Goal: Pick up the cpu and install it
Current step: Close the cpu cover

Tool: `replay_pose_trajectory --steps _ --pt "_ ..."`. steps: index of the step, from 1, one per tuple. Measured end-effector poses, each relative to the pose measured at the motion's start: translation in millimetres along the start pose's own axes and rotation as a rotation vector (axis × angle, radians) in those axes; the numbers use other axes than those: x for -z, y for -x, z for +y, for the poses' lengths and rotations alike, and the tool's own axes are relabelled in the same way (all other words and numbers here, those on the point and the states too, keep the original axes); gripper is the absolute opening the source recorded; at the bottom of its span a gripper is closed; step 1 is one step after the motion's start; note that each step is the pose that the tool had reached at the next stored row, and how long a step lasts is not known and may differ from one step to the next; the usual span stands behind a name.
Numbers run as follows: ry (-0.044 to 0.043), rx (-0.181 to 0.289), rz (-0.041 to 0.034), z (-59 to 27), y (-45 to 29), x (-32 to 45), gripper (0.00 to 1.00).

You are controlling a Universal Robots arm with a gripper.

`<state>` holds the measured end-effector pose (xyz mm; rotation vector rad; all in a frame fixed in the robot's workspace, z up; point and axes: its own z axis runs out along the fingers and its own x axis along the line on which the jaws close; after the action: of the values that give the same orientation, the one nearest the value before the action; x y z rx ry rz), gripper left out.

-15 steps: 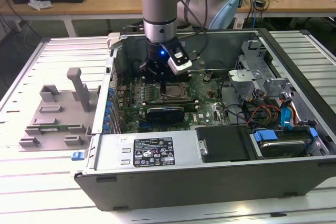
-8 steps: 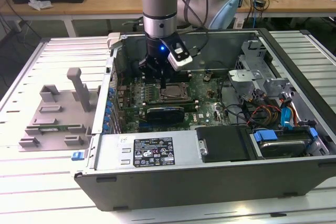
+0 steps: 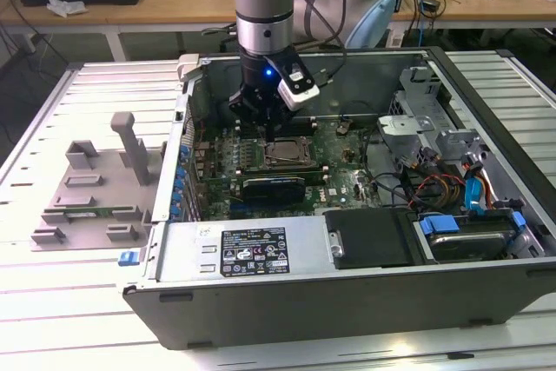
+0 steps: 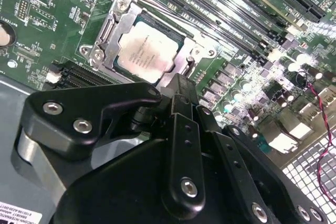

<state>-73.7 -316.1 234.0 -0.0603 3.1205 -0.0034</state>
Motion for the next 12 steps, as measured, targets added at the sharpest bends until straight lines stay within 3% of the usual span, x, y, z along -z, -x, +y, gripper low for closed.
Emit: replay_pose_trajectory --steps 3,10,12 --pt "-0.0003 0.0 0.0002 -0.1 1.6 0.2 0.11" --pt "0.0 0.0 0.0001 -1.4 32.6 -0.6 0.11" --pt "0.0 0.0 0.0001 -2.2 33.3 -0.6 0.11"
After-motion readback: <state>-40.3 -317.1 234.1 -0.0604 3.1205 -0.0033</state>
